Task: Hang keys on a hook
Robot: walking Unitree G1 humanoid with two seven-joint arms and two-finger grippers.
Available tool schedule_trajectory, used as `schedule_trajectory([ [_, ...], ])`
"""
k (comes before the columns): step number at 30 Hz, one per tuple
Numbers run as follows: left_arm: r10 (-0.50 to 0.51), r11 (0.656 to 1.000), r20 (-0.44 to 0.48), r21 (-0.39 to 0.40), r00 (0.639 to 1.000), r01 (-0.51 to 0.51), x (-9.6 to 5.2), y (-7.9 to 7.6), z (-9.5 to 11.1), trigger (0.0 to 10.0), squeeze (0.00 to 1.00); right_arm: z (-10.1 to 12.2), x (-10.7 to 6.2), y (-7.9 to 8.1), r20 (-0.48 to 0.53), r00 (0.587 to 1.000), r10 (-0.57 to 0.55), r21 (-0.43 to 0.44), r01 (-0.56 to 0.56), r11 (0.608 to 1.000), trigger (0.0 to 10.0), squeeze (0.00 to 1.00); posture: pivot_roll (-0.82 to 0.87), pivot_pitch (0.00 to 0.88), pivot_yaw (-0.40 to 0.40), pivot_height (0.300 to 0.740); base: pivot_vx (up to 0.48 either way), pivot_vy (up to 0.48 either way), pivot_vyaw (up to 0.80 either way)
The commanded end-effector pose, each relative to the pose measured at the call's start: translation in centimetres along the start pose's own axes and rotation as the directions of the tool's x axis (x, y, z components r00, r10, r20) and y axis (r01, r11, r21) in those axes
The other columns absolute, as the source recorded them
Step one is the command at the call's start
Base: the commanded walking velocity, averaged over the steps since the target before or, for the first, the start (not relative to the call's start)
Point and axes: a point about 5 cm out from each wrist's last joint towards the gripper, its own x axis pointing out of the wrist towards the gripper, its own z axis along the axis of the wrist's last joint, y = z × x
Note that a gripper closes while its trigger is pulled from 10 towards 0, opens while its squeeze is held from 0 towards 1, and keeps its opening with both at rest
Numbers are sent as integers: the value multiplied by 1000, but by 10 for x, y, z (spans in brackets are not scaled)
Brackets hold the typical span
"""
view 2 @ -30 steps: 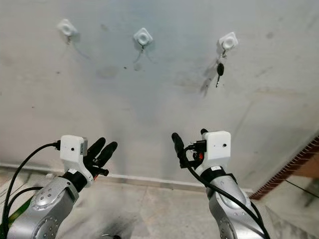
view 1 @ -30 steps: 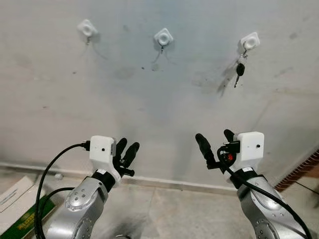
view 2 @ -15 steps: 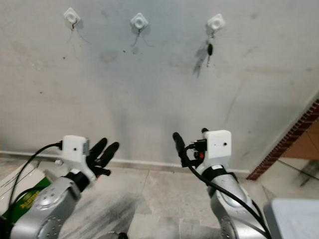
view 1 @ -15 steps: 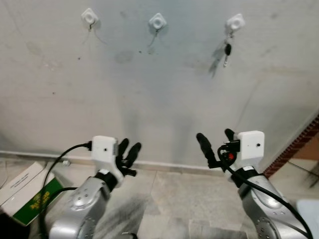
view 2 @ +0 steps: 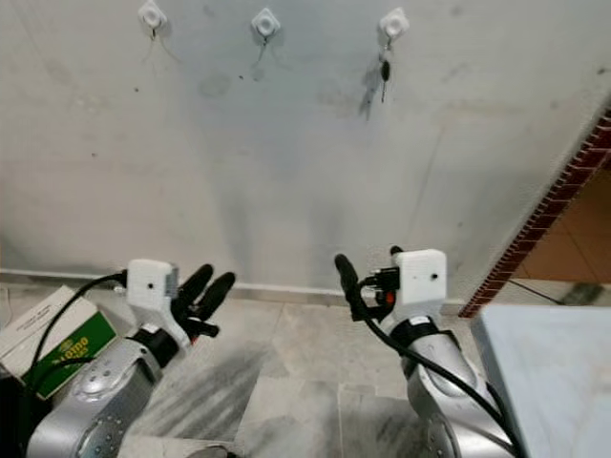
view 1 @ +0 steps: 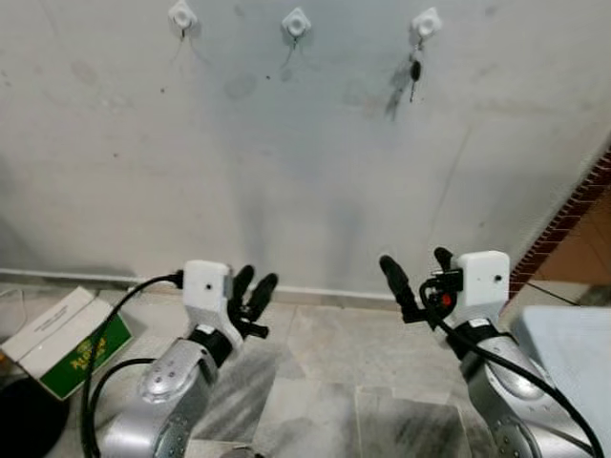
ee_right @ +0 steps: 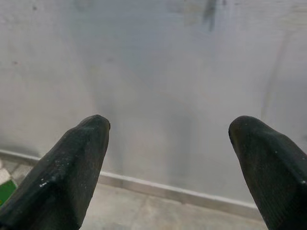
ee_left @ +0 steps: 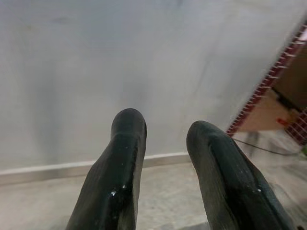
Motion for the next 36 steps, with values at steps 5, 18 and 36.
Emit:
schedule_trajectory([
  [5,9,1000,-6,7,1000,-9,-3,4,0,10000,0,2,1,4,9,1000,19,2,-19,1000,10000,0,-64,84,-7,740,-53,0,0],
  [18,5,1000,-6,14,1000,-5,-1,3,0,10000,0,3,3,6,18,999,28,-8,-27,1000,10000,0,-66,84,-6,740,-61,0,0],
  [36,15,1000,-4,-3,1000,-15,1,4,0,10000,0,3,4,6,14,999,32,-5,-32,999,10000,0,-68,87,-8,740,0,13,0],
])
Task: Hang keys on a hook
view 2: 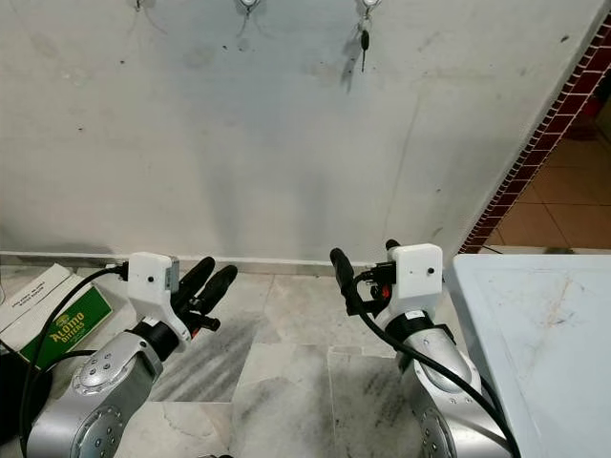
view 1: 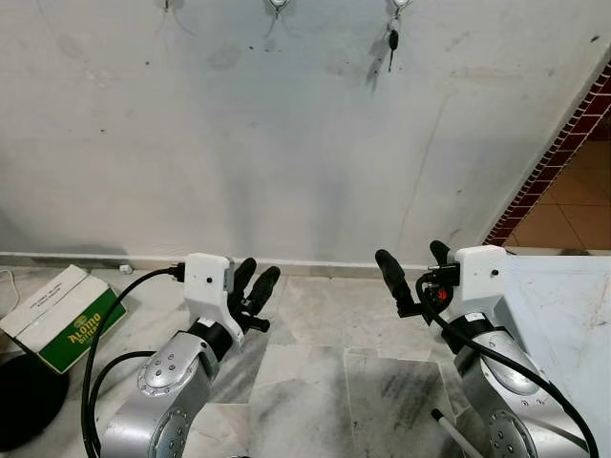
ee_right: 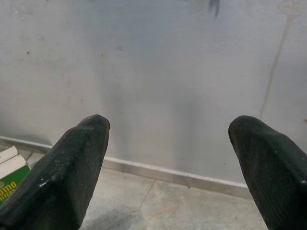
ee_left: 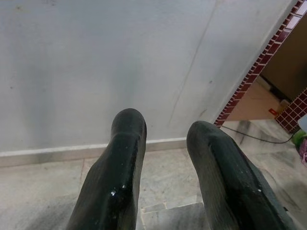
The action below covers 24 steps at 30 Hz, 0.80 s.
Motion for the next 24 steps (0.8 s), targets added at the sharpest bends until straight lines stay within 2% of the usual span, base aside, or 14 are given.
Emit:
schedule_trajectory([
  [1,14,1000,-16,-3,1000,-14,0,2,-2,10000,0,0,0,-1,-4,1000,0,-4,0,1000,10000,0,-68,87,-8,740,0,240,0],
  [24,7,1000,-26,5,1000,-7,1,2,-3,10000,0,2,3,0,3,1000,5,-1,-5,1000,10000,0,-65,75,-8,740,0,337,0],
])
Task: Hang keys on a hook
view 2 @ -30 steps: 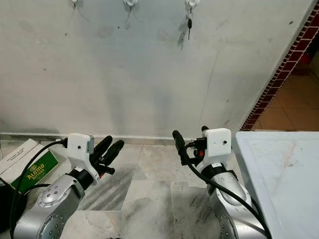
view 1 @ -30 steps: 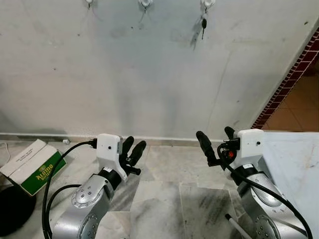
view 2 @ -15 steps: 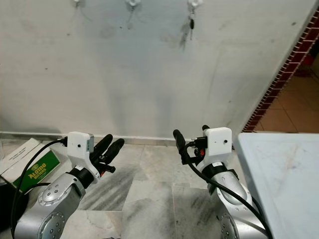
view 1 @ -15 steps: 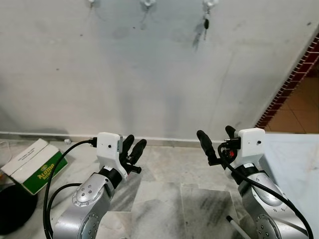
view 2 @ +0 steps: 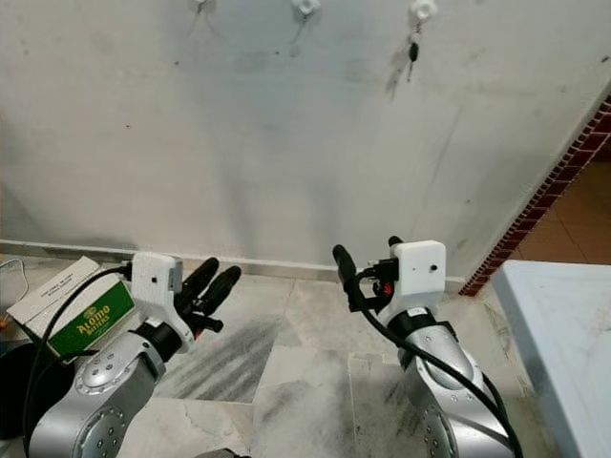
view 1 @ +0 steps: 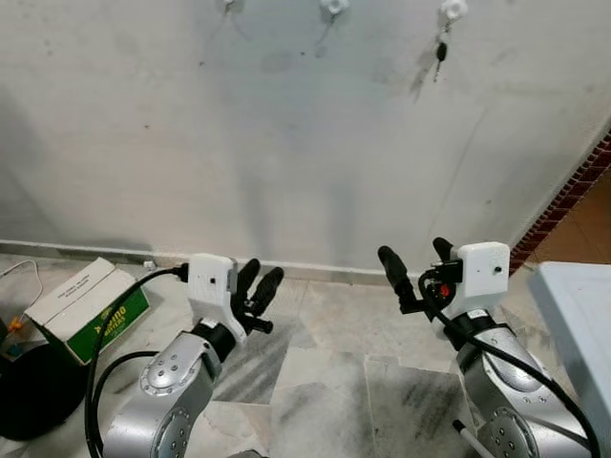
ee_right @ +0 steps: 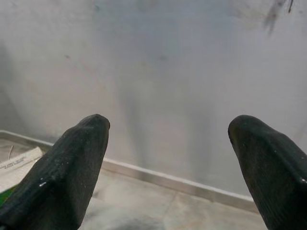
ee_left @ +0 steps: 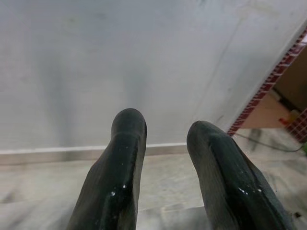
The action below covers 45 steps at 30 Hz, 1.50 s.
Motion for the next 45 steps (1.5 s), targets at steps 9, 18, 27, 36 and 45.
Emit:
schedule_trajectory([
  [9,-9,1000,-12,-3,1000,9,3,-3,-1,10000,0,-1,1,-9,-15,998,-54,-18,53,998,10000,0,-65,80,-2,740,0,359,0],
  [18,-12,1000,-12,14,1000,12,4,-3,-1,10000,0,1,7,-15,-23,993,-113,-74,111,991,10000,0,-75,88,11,740,0,185,0],
  [27,-3,1000,-5,3,1000,3,7,-2,0,10000,0,9,12,-17,32,989,-146,-140,149,979,10000,0,-84,94,14,740,0,0,0],
  [36,55,998,-1,-23,998,-55,10,5,0,10000,0,1,5,-25,-42,981,-187,-91,183,979,10000,0,-91,103,10,740,0,0,0],
  [45,12,996,32,92,999,-14,12,1,1,10000,0,-1,7,-27,-66,978,-197,-64,192,979,10000,0,-94,100,12,740,0,0,-688],
])
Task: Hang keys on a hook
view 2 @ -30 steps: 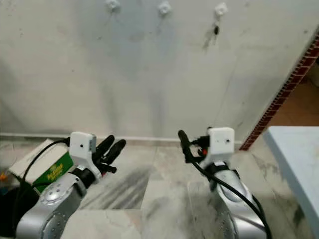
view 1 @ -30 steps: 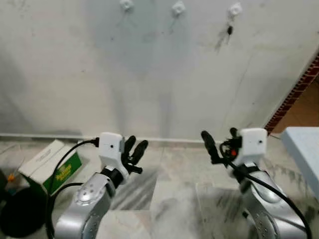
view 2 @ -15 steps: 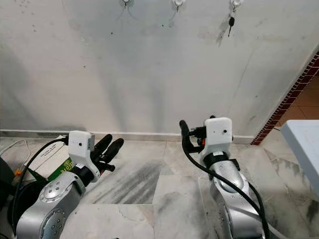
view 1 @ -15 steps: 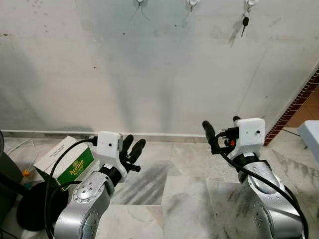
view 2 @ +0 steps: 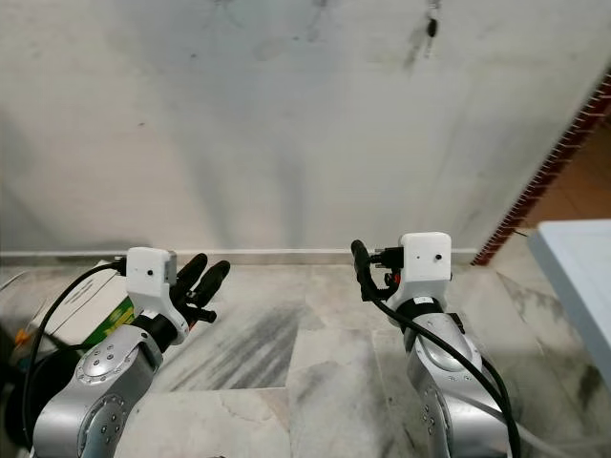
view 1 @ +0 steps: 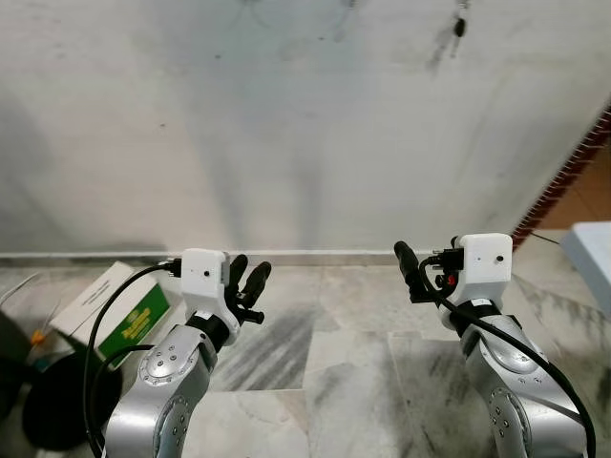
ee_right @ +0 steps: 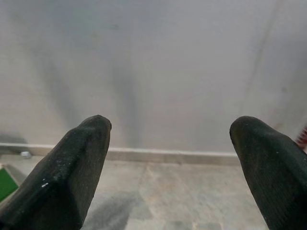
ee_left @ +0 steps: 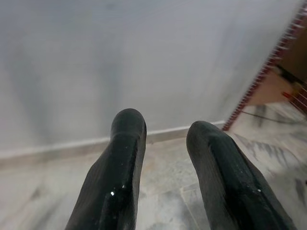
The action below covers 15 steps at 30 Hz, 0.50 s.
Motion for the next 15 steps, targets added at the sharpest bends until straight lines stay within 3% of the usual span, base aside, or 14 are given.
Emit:
schedule_trajectory([
  [1,-7,1000,0,18,1000,7,1,0,-1,10000,0,1,-1,-3,-2,1000,-14,6,14,1000,10000,0,-91,97,11,740,0,0,-775],
  [15,-45,999,-10,-24,999,44,3,-2,-3,10000,0,2,1,-4,-5,1000,-19,4,19,1000,10000,0,-93,86,9,740,0,0,-770],
])
